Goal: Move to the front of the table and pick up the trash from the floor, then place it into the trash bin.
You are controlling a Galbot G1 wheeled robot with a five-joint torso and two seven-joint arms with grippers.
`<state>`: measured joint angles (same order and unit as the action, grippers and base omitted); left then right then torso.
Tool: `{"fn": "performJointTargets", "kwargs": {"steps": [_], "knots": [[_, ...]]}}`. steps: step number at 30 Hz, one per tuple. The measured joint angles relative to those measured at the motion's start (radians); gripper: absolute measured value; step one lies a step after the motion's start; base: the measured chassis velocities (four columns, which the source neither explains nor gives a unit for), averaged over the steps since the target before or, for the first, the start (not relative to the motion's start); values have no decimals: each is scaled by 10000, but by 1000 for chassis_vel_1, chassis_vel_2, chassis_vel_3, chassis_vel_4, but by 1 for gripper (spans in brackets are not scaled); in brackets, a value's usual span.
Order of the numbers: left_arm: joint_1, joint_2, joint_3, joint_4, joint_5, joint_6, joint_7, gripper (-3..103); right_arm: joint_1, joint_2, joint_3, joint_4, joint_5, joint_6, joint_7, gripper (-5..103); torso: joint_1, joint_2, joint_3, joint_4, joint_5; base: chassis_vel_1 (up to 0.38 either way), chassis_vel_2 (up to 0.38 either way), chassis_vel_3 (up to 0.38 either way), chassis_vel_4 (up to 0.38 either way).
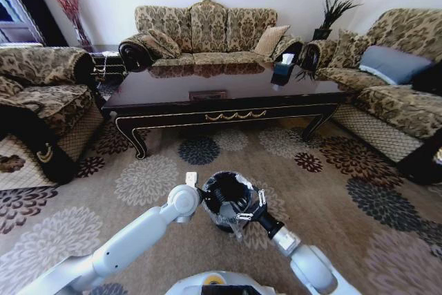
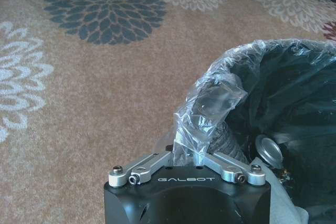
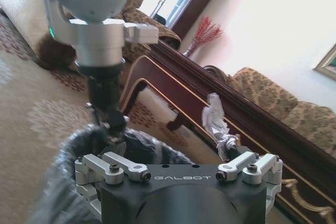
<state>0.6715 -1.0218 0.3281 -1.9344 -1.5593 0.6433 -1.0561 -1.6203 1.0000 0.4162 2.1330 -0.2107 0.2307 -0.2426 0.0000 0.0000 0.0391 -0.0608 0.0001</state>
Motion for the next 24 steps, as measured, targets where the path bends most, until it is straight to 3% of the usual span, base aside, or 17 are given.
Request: {"fn": "performJointTargets", "kwargs": {"steps": [2, 3, 4, 5, 6, 9, 13, 14, 15, 16, 17, 18, 19, 20, 24], "knots": [[-29, -16, -12, 41, 9, 0, -4, 0, -156, 3, -59, 186, 34, -353, 242, 100, 0, 0, 1, -8, -3, 0, 0, 0, 0], [-37, -37, -15, 54, 0, -1, 1, 0, -218, -11, -102, 308, 961, -340, -95, 100, 0, 0, 0, -1, -1, 0, 0, 0, 0], [-37, -37, -15, 54, 0, -1, 1, 0, -218, -11, -102, 308, 961, -340, -95, 100, 0, 0, 0, -1, -1, 0, 0, 0, 0], [-56, -51, -13, 84, 1, -2, 1, 0, -497, -34, -417, 649, 1839, -874, 263, 100, 0, 0, 0, 0, 1, 0, 0, 0, 0], [-94, -57, 22, 133, 8, -1, -4, 0, -556, 51, -424, 709, 1684, -1129, 616, 100, 0, 0, 1, -9, -4, 0, 0, 0, 0], [-222, -152, 205, 228, -27, -1, -13, 0, -365, 274, -263, 375, 988, -971, 906, 100, 0, 0, 0, -2, 2, 0, 0, 0, 0], [-278, -196, 298, 230, -59, -3, -44, 0, -211, 266, -53, 343, 630, -894, 945, 100, 0, 0, 1, -2, 1, 0, 0, 0, 0], [-324, -234, 340, 253, -59, -7, -66, 0, 13, 293, 353, 204, -557, -12, 565, 100, 0, 0, 1, -7, -4, 0, 0, 0, 0], [-324, -234, 340, 253, -59, -7, -66, 0, 13, 293, 353, 204, -557, -12, 565, 100, 0, 0, 1, -7, -4, 0, 0, 0, 0], [-351, -276, 371, 282, -58, -14, -72, 0, 224, 260, 549, 78, -500, 458, -159, 100, 0, 1, -1, -1, -6, 0, 0, 0, 0], [-381, -310, 397, 310, -61, -16, -71, 0, 219, 112, 434, 141, 235, 101, 56, 100, 0, 0, 1, 1, 6, 0, 0, 0, 0], [-454, -358, 455, 366, -58, -16, -82, 0, 130, 91, 456, 272, 232, -276, 351, 100, 0, -1, 1, 3, 4, 0, 0, 0, 0], [-546, -413, 509, 418, -71, -9, -83, 0, 22, 129, 678, 248, 39, 76, -218, 100, 0, 0, 1, -8, -5, 0, 0, 0, 0], [-608, -453, 548, 436, -107, -8, -71, 0, -90, 116, 726, 216, 211, 341, -676, 100, 0, 0, 2, 0, -4, 0, 0, 0, 0], [-725, -455, 627, 482, -116, -11, -71, 0, -408, 303, 630, 333, -340, 205, -352, 100, 0, 0, 0, -11, -4, 0, 0, 0, 0]]}}
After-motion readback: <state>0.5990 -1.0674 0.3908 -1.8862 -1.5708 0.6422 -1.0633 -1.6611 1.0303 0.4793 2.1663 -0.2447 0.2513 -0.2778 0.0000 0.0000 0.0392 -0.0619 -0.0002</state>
